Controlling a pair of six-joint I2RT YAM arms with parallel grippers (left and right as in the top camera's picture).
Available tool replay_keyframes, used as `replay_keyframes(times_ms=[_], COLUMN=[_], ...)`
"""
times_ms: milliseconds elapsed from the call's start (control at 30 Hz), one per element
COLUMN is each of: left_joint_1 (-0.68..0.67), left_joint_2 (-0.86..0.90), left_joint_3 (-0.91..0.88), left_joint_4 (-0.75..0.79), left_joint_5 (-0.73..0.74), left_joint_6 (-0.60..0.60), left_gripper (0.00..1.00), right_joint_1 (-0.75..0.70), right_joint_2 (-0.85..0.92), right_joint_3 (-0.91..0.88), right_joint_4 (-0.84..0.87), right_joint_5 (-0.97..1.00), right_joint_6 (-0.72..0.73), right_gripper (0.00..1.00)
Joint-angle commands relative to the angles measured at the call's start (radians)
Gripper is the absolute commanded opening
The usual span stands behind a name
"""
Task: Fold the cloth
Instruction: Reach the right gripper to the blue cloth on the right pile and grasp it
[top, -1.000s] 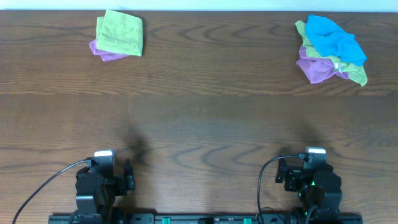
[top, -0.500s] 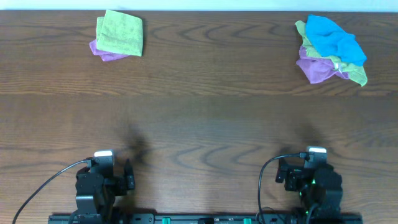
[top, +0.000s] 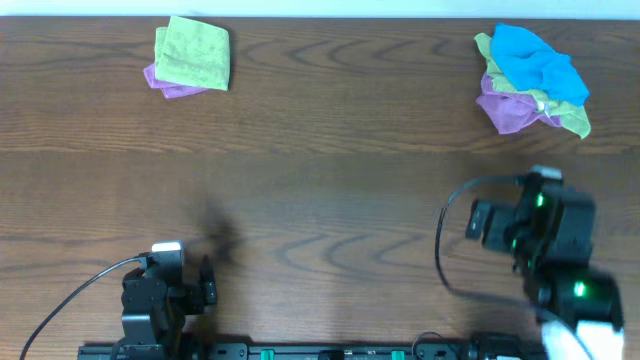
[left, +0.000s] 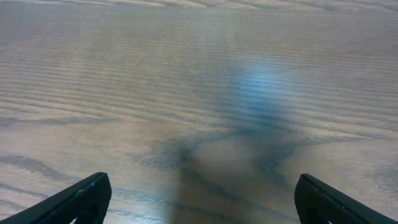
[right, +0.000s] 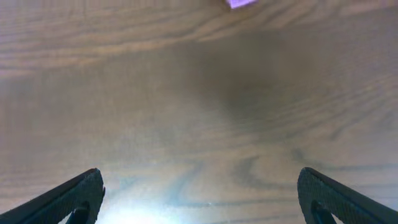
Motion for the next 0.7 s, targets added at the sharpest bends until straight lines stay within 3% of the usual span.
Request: replay_keyframes(times_ms=[0,333,667], left_joint_1=[0.003,0.003,0.003], left_joint_2=[-0.006,-0.006,-0.006], left_joint_3=[-0.024,-0.024,-0.024], left_joint_4=[-0.044,-0.045,-0.044], left_joint_5=[-0.01,-0.01,-0.01], left_joint_6=[0.007,0.007,0.007], left_gripper=[0.96,0.95,0.96], right_joint_1=[-0.031,-0.143,-0.196], right_joint_2=[0.131,0.544,0.685], right_joint_3=[0.124,0.462,0.55], right_joint_4=[-0.011,-0.012,0.153], right_joint_5=[0.014,0.013,0.012], right_joint_6=[0.048,0.077,0.077], right_gripper=[0.99,0.99,0.99])
